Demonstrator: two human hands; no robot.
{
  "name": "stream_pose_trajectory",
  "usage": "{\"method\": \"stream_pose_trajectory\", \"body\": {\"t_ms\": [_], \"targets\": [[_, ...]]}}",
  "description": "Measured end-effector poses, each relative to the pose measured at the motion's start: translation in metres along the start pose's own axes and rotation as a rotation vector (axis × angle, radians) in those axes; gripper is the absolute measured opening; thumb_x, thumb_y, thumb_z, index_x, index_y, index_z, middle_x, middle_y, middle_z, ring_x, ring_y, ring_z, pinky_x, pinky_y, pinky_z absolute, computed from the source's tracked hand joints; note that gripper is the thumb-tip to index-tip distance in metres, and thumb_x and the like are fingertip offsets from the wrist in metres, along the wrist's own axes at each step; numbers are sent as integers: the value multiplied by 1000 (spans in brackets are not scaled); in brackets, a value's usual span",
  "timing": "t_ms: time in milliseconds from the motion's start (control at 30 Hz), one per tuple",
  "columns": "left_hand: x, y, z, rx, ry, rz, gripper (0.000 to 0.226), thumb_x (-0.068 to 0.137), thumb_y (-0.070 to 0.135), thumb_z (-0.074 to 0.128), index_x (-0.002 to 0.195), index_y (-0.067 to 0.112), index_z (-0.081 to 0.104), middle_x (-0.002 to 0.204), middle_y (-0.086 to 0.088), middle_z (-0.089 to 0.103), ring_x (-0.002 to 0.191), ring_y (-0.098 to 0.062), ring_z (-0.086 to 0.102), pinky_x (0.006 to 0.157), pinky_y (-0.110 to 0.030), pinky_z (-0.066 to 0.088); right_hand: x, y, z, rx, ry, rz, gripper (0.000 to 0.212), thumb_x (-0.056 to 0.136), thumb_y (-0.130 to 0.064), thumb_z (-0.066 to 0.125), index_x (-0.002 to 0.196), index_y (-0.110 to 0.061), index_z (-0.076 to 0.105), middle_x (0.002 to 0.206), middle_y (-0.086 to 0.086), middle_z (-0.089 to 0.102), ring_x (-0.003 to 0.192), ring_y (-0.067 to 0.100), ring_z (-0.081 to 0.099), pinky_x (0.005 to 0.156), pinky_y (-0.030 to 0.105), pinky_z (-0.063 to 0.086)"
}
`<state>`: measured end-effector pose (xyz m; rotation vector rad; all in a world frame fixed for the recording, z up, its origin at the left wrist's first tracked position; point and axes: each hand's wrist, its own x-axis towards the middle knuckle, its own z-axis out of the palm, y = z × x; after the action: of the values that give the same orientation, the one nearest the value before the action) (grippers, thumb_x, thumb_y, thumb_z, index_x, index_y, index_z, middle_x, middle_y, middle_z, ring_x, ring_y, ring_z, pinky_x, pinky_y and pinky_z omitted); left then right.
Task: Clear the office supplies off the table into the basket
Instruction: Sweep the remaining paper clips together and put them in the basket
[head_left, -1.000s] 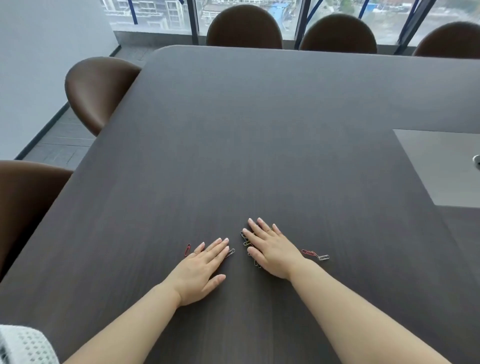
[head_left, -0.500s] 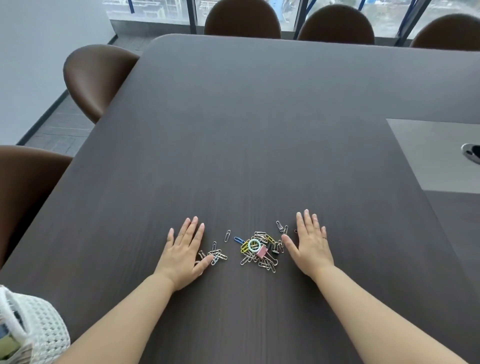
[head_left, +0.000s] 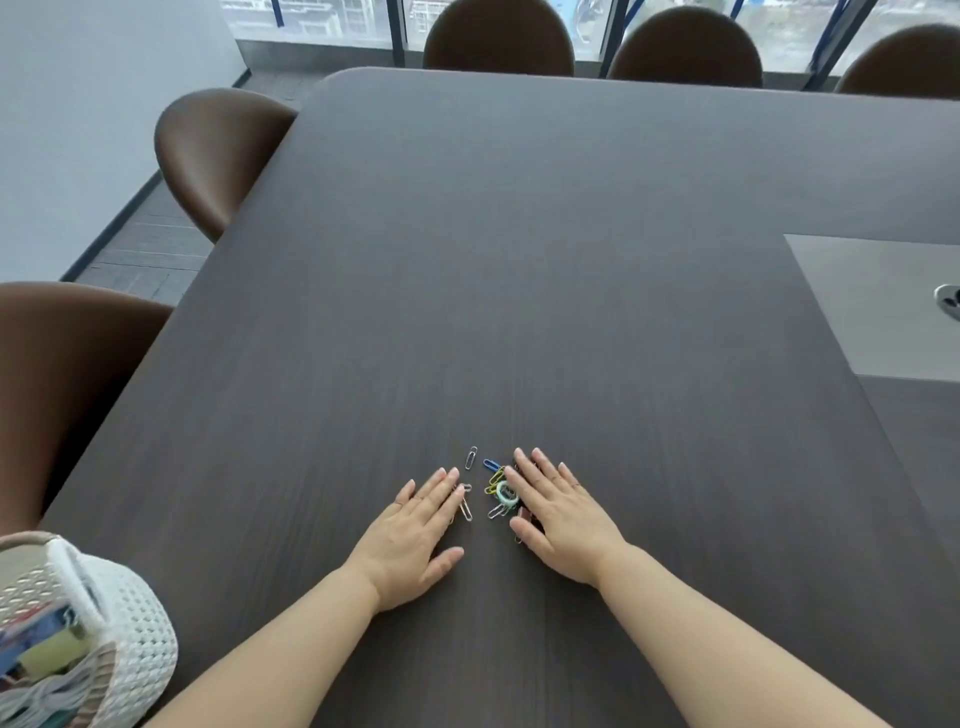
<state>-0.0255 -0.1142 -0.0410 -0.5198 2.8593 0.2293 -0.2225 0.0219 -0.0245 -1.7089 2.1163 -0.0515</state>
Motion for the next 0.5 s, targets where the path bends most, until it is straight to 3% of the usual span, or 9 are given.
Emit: {"method": "stream_pose_trajectory", "body": {"t_ms": [100,167,200,300,367,400,467,500], "targets": [[-31,17,9,18,13,51,63,94,51,10,137,11,31,146,-4,34,142,-14,-7,110,-31,7,-29,-16,13,-40,-14,-58,75,83,-62,-5,147,-23,5,150,-8,-12,140,17,-16,113,27,-14],[-48,27,14,36,29,95,59,95,50,19,138,12,31,146,-2,34,142,-13,-5,110,-30,8,-50,-29,17,-73,11,-51,70,88,-58,1,145,-21,18,153,-3,9,142,22,8,112,28,-1],[-56,30,16,26,43,116,61,93,50,27,141,13,28,149,-1,29,142,-13,-4,110,-30,8,-57,-33,20,-56,25,-58,70,88,-59,1,145,-21,16,153,-4,10,142,21,9,111,28,1],[-59,28,20,-14,92,122,70,87,51,35,144,13,24,156,1,10,143,-13,-5,111,-32,11,-69,-35,26,155,54,25,83,79,-73,-1,146,-23,2,150,-11,-12,140,9,-15,115,26,-6],[-41,20,11,-21,91,65,73,86,54,28,143,9,25,153,-2,15,141,-13,-15,112,-40,19,-66,-26,25,163,161,142,86,77,-74,2,146,-23,1,148,-12,-16,137,4,-18,116,25,-7],[-25,15,3,-26,87,38,76,85,55,20,145,9,17,154,-3,8,138,-13,-23,114,-42,18,-63,-21,23,150,171,199,89,74,-74,1,146,-23,0,148,-12,-17,136,3,-19,115,25,-8],[12,7,-15,-59,58,-11,74,86,55,5,147,14,-2,153,0,-14,134,-12,-29,116,-39,1,-53,-9,18,131,151,247,91,70,-73,-1,147,-23,-1,149,-12,-15,134,1,-20,113,26,-9],[30,6,-24,-73,25,-23,69,90,53,8,147,16,-5,153,1,-17,135,-11,-26,115,-37,-4,-48,-4,17,101,128,253,91,70,-72,-2,147,-23,-2,150,-11,-15,134,1,-20,112,28,-9]]}}
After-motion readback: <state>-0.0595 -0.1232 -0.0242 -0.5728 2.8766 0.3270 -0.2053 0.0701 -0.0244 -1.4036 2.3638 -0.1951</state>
